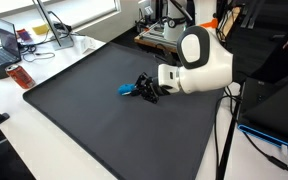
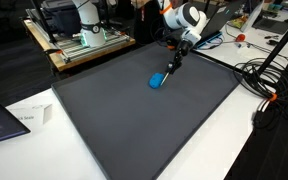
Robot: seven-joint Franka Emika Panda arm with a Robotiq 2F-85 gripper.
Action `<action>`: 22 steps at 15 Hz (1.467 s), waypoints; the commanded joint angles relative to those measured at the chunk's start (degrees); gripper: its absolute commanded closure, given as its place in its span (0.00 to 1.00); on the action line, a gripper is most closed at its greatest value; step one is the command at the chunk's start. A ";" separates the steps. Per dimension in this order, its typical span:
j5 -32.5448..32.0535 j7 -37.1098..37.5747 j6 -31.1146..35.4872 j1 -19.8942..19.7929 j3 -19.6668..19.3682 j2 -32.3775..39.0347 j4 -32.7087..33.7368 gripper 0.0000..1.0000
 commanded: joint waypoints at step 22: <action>1.99 -10.54 0.19 -7.79 3.27 -6.24 1.50 0.96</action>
